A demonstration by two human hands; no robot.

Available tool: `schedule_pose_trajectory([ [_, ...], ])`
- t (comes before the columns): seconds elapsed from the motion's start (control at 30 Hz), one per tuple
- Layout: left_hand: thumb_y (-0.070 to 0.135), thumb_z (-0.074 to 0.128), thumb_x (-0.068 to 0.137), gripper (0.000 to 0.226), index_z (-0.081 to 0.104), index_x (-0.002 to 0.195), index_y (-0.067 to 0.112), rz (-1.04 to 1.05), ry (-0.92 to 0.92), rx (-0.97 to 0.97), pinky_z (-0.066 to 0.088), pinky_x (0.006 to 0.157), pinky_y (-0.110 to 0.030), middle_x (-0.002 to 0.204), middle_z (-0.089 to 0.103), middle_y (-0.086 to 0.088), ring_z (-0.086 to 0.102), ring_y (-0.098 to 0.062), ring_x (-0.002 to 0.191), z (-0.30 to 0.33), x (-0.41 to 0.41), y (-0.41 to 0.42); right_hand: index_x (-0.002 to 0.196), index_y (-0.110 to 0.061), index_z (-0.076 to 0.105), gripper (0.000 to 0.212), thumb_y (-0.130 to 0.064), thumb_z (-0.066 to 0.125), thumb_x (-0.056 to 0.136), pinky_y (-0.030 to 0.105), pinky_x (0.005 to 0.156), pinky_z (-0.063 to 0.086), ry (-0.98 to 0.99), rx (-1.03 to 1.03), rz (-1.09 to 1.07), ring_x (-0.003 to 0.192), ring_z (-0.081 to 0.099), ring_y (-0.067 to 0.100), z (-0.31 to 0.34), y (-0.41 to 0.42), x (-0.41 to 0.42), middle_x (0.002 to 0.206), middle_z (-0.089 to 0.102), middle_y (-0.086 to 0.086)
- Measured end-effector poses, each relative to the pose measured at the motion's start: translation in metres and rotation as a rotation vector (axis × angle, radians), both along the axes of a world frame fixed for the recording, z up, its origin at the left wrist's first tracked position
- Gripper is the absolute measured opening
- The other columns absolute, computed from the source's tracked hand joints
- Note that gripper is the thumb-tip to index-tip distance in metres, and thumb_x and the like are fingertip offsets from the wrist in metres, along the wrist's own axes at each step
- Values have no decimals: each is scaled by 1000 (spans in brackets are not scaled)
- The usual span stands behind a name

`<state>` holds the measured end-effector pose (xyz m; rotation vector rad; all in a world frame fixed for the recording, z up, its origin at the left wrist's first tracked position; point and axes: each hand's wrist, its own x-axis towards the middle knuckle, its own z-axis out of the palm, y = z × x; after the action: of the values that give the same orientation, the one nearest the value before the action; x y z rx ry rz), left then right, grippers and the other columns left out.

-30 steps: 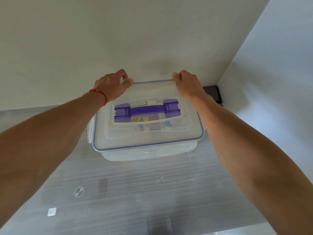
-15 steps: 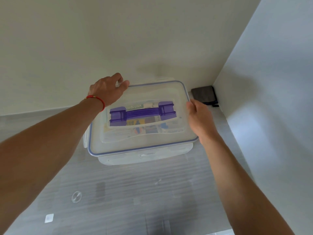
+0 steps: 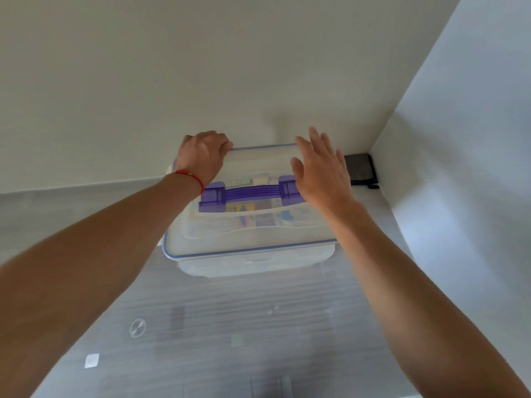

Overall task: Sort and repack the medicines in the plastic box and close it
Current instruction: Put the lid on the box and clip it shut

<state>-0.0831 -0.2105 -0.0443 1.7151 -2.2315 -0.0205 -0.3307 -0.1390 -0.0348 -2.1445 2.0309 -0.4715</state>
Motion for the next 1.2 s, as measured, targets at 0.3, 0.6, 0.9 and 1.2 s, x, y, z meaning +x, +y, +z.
schedule_pose_trajectory([
  [0.3,41,47,101,44,72,92,6,90,137,78,47,83,-41,92,67,-14,59,-33,93,5,-7,6,118,-9,59,37,-29,31,105,47,98,42,146,65,101,112,56,33,2,-50,21,120,63,12],
  [0.6,30,44,103,33,66,95,7,76,164,143,45,80,-37,93,68,-15,59,-36,93,10,-6,11,117,-19,58,37,-32,25,107,46,95,42,136,59,117,103,57,30,0,-50,18,113,63,6],
  [0.9,27,52,100,39,56,124,-3,429,365,183,39,95,-41,122,58,-27,53,-42,114,5,43,136,123,-19,62,39,-32,29,108,51,106,38,265,-7,50,116,53,32,0,-42,27,124,60,10],
  [1.2,33,45,100,43,39,62,15,544,732,334,30,53,-36,56,39,-1,40,-27,59,5,46,150,156,-21,33,68,-60,29,100,53,127,10,-42,41,204,155,20,26,7,66,62,167,22,8],
])
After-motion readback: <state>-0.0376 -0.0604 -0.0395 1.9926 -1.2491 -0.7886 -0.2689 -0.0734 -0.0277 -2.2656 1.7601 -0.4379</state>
